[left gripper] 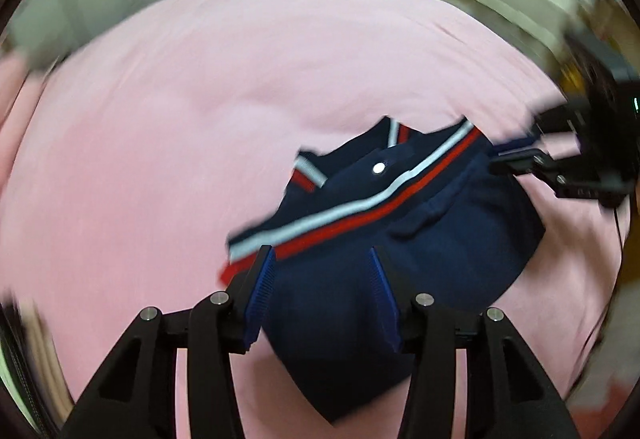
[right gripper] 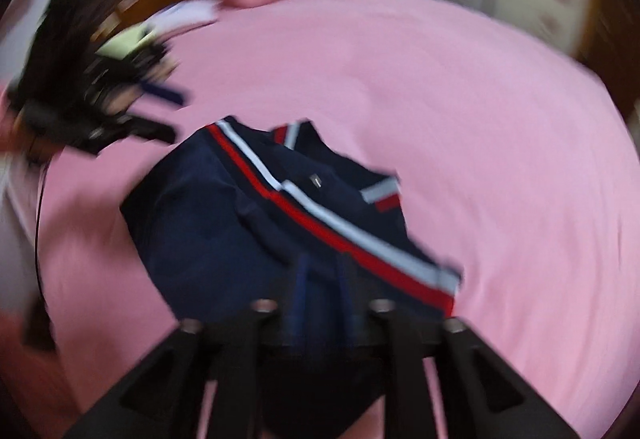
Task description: Fold large clothes
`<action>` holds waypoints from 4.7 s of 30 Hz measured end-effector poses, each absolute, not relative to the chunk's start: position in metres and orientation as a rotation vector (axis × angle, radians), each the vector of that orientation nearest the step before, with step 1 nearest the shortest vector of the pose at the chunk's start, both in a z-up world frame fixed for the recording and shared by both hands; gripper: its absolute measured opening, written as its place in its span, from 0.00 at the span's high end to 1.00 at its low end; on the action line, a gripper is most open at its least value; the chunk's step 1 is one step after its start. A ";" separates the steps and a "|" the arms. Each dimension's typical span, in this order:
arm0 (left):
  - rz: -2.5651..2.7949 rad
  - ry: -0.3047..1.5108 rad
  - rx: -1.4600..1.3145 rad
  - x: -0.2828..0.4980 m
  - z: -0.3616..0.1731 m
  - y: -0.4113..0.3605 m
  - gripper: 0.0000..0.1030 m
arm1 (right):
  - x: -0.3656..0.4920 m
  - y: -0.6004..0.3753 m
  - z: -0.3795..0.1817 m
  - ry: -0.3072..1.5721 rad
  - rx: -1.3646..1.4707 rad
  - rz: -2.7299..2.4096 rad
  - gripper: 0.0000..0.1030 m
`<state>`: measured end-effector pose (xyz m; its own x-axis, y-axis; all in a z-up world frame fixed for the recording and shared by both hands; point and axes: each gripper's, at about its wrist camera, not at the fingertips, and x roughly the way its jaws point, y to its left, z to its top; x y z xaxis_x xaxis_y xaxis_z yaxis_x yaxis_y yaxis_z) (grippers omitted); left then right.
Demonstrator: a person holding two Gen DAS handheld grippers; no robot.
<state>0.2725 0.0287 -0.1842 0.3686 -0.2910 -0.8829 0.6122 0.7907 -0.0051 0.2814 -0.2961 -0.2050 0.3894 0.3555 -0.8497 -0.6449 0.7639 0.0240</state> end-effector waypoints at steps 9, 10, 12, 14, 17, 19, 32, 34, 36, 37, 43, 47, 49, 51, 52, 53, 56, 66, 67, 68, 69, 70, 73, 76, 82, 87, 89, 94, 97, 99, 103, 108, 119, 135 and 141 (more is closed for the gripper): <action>-0.831 1.149 0.560 0.332 -0.234 -0.008 0.55 | 0.313 -0.272 -0.234 0.958 -0.577 0.757 0.61; -0.847 1.176 0.568 0.336 -0.239 -0.008 0.55 | 0.315 -0.272 -0.240 0.973 -0.597 0.774 0.60; -0.868 1.202 0.575 0.337 -0.246 -0.007 0.55 | 0.319 -0.272 -0.247 1.005 -0.601 0.801 0.61; -0.880 1.208 0.576 0.337 -0.251 -0.006 0.55 | 0.322 -0.274 -0.251 1.013 -0.604 0.823 0.61; -0.888 1.203 0.583 0.334 -0.253 -0.004 0.56 | 0.325 -0.273 -0.254 1.010 -0.603 0.843 0.61; -0.881 1.192 0.595 0.331 -0.256 -0.002 0.58 | 0.327 -0.273 -0.255 1.008 -0.604 0.851 0.66; -0.754 1.124 0.563 0.307 -0.255 0.004 0.94 | 0.334 -0.269 -0.251 0.960 -0.590 0.748 0.96; -0.700 1.127 0.554 0.313 -0.258 0.006 0.95 | 0.337 -0.268 -0.253 0.965 -0.590 0.736 0.95; -0.641 1.139 0.538 0.324 -0.262 0.012 0.95 | 0.338 -0.268 -0.257 0.971 -0.580 0.721 0.93; -0.627 1.155 0.514 0.329 -0.263 0.016 0.95 | 0.340 -0.268 -0.257 0.973 -0.562 0.703 0.92; -0.488 1.154 0.414 0.340 -0.244 0.042 0.95 | 0.353 -0.285 -0.225 0.949 -0.368 0.479 0.77; -0.446 1.160 0.197 0.322 -0.214 0.048 0.92 | 0.338 -0.300 -0.204 1.009 -0.123 0.292 0.77; -0.486 1.190 0.007 0.307 -0.208 0.045 0.91 | 0.322 -0.308 -0.205 1.051 0.180 0.309 0.77; -0.526 1.248 -0.144 0.298 -0.213 0.031 0.91 | 0.307 -0.309 -0.216 1.073 0.386 0.309 0.84; -0.534 1.270 -0.207 0.292 -0.219 0.022 0.91 | 0.299 -0.306 -0.224 1.079 0.459 0.303 0.89; -0.532 1.281 -0.250 0.286 -0.226 0.017 0.91 | 0.295 -0.302 -0.234 1.089 0.501 0.294 0.97; -0.492 1.302 -0.327 0.277 -0.249 0.005 0.91 | 0.285 -0.282 -0.251 1.106 0.551 0.296 1.00; -0.332 1.266 -0.422 0.299 -0.306 -0.002 0.95 | 0.305 -0.300 -0.282 1.097 0.523 0.277 1.00; -0.325 1.253 -0.416 0.300 -0.305 0.001 0.97 | 0.306 -0.309 -0.280 1.078 0.517 0.271 1.00; -0.314 1.234 -0.389 0.300 -0.302 0.006 0.98 | 0.307 -0.321 -0.279 1.059 0.520 0.251 1.00; -0.308 1.219 -0.368 0.299 -0.301 0.011 0.98 | 0.307 -0.330 -0.279 1.048 0.523 0.228 1.00; -0.273 1.199 -0.328 0.298 -0.298 0.018 0.98 | 0.307 -0.343 -0.280 1.042 0.513 0.180 1.00; -0.182 1.177 -0.295 0.301 -0.295 0.044 0.98 | 0.304 -0.367 -0.271 1.011 0.473 0.057 1.00; -0.112 1.161 -0.332 0.304 -0.291 0.061 0.98 | 0.300 -0.366 -0.257 0.985 0.427 -0.013 1.00; -0.237 1.091 -0.405 0.290 -0.260 0.034 0.97 | 0.287 -0.334 -0.239 0.948 0.523 0.134 1.00; -0.319 1.147 -0.414 0.269 -0.270 -0.020 0.97 | 0.277 -0.296 -0.272 1.055 0.663 0.188 1.00; -0.313 1.187 -0.460 0.263 -0.285 -0.021 0.97 | 0.274 -0.289 -0.282 1.074 0.661 0.173 1.00; -0.267 1.203 -0.449 0.258 -0.310 -0.006 0.97 | 0.274 -0.299 -0.284 1.105 0.583 0.194 1.00; -0.276 1.129 -0.344 0.251 -0.297 0.020 0.98 | 0.260 -0.328 -0.279 1.082 0.550 0.168 1.00; -0.260 1.108 -0.306 0.248 -0.291 0.043 0.98 | 0.254 -0.349 -0.276 1.066 0.610 0.148 1.00; -0.151 1.125 -0.311 0.251 -0.291 0.074 0.98 | 0.247 -0.363 -0.257 1.052 0.473 -0.043 1.00; -0.133 1.128 -0.397 0.248 -0.281 0.071 0.97 | 0.239 -0.360 -0.238 0.991 0.578 -0.024 0.95; -0.358 1.257 -0.639 0.229 -0.315 -0.019 0.97 | 0.221 -0.304 -0.299 1.130 0.950 0.165 0.96; -0.081 1.248 -0.492 0.211 -0.319 0.057 0.99 | 0.189 -0.389 -0.265 1.113 0.568 -0.161 0.99; -0.186 1.240 -0.415 0.205 -0.287 0.020 0.98 | 0.187 -0.370 -0.245 1.040 0.658 0.003 0.99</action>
